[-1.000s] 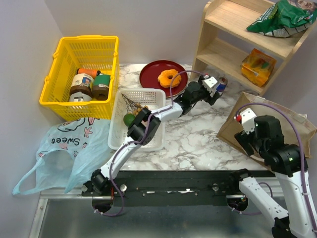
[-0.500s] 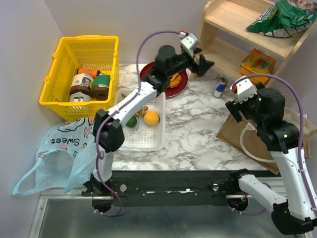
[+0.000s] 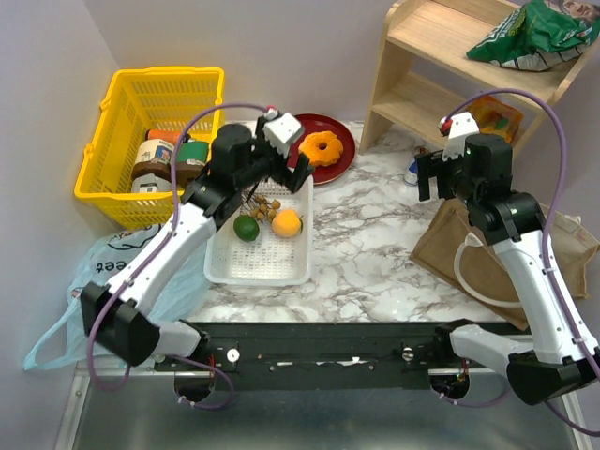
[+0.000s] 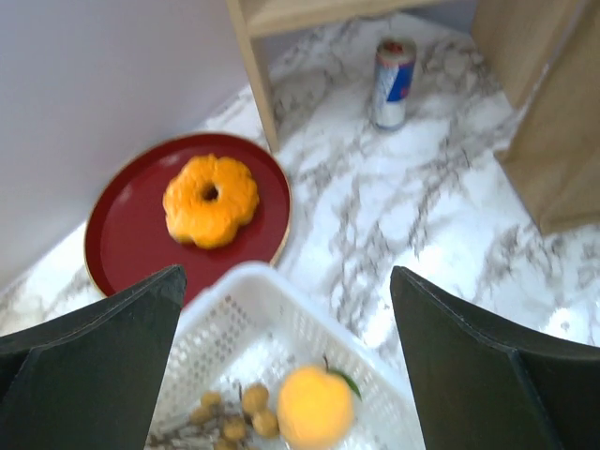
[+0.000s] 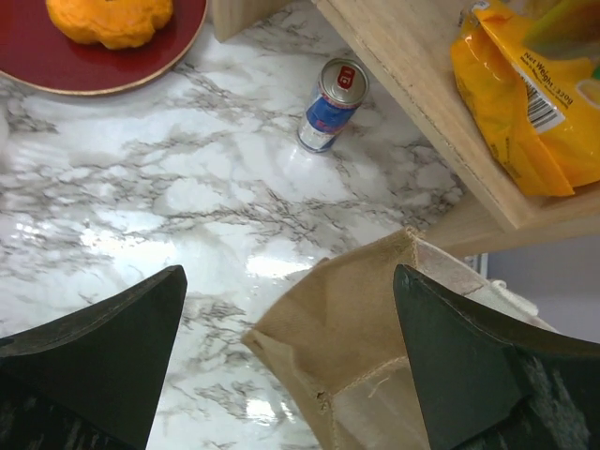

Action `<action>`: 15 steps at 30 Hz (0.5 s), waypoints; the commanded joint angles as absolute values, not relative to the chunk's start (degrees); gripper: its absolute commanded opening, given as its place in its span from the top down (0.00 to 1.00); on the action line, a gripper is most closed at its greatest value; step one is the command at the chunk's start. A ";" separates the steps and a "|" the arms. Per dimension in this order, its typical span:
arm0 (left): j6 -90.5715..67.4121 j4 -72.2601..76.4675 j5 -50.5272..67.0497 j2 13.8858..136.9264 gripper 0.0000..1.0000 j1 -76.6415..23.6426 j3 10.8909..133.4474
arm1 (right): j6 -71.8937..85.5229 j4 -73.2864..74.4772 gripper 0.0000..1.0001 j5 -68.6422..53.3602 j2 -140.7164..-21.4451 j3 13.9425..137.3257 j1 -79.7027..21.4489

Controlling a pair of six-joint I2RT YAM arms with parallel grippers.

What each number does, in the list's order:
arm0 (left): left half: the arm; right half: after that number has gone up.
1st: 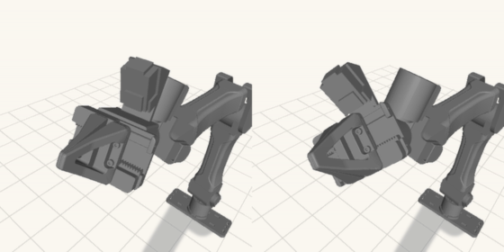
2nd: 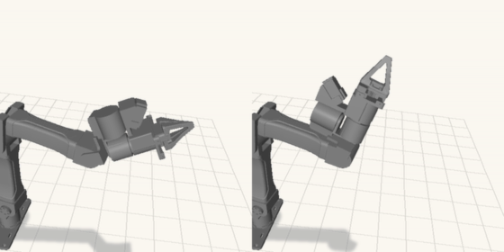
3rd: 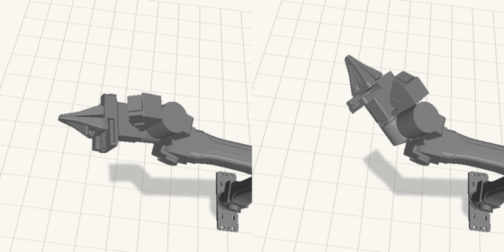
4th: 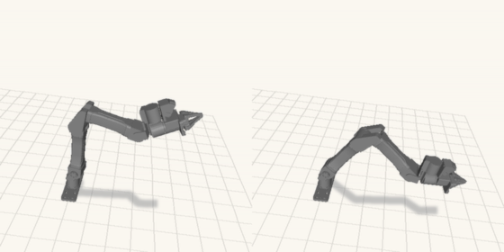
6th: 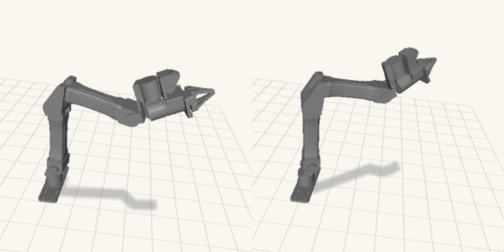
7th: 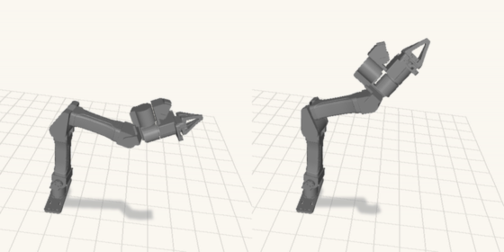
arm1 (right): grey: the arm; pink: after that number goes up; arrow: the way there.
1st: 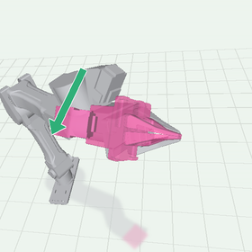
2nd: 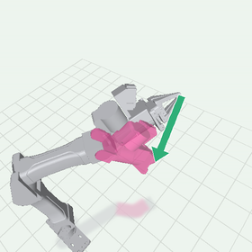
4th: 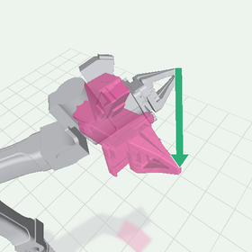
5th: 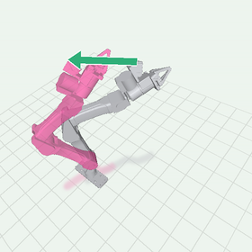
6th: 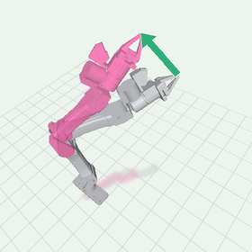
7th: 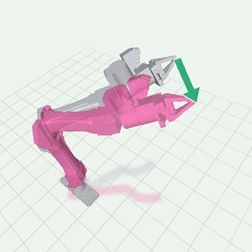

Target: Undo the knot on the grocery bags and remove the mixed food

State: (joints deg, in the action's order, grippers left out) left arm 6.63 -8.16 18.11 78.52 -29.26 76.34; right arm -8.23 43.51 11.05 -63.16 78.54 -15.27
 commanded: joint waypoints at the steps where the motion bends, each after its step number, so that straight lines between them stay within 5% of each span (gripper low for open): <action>1: 3.10 -6.50 14.86 74.62 0.01 -29.18 67.15 | -0.89 44.65 0.01 10.65 -60.91 76.56 -15.21; 15: 5.98 -10.20 6.85 79.10 0.01 -27.25 83.24 | -1.76 39.38 0.01 8.79 -64.51 78.49 -15.21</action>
State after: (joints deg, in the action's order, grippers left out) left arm 2.90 -9.47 8.69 78.78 -27.31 80.79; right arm -1.96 42.09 9.78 -64.69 77.67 -15.27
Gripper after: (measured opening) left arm 0.985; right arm 0.995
